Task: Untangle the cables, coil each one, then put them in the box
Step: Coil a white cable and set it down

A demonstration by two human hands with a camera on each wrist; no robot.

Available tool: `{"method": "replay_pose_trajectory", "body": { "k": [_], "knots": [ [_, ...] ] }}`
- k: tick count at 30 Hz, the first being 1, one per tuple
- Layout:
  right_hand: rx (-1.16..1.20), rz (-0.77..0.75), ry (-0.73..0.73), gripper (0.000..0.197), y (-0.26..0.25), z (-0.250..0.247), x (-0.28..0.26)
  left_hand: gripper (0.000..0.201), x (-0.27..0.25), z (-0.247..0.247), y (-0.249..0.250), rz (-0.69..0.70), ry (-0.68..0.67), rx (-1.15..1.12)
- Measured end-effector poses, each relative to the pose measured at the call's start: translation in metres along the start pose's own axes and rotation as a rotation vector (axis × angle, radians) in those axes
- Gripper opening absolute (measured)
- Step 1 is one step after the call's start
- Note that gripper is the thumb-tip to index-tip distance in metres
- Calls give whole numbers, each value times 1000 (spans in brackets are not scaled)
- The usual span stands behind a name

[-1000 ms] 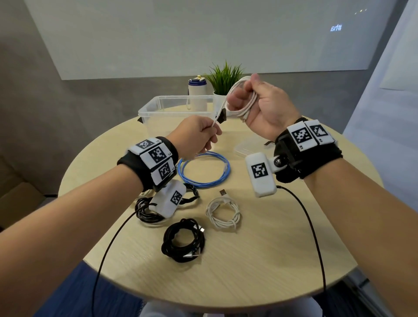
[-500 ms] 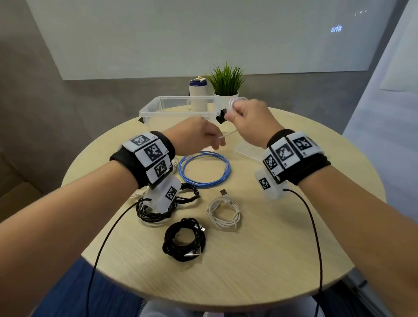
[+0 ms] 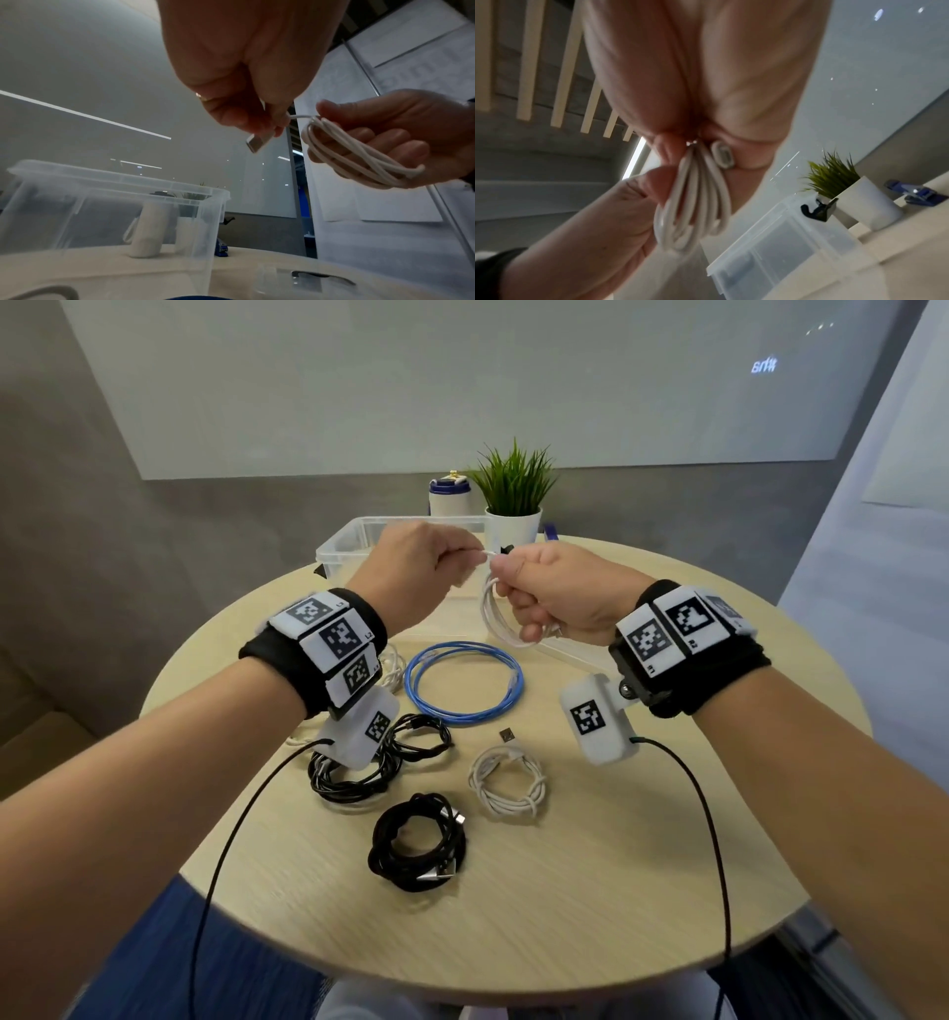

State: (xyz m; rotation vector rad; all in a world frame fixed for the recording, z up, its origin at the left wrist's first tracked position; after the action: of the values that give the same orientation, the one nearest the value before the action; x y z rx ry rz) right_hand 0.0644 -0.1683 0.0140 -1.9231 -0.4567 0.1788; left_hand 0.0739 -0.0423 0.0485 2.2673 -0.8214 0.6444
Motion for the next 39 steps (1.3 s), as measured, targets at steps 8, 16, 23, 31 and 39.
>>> {"method": "replay_pose_trajectory", "body": {
  "k": [8,16,23,31,39],
  "knots": [
    [280,-152,118,27,-10,-6,10,30,-8,10,2,-279,-88,-645],
    [167,-138,195,18,-4,-9,14,14,-7,12,-10,-330,22,-563],
    [227,-143,305,37,3,-13,17,25,-7,20,-28,-522,66,-603],
    [-173,-186,242,42,14,-7,34,17,-19,39,-46,-762,-33,-881],
    [-93,-122,221,27,33,-1,48,13,-29,58,-57,-823,-236,-1243]
  ]
}}
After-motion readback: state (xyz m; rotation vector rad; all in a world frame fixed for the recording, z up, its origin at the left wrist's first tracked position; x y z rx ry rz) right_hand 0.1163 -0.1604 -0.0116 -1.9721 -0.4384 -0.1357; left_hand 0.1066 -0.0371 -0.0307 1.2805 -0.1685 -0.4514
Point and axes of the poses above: each hand's wrist, its own x-axis towards the middle knuckle, its own z-axis out of the palm, y = z × x, the point moved 6 cm from there along x, towards the middle knuckle, and after that the axes turned 9 degrees about -x, right-handed, at the moved point
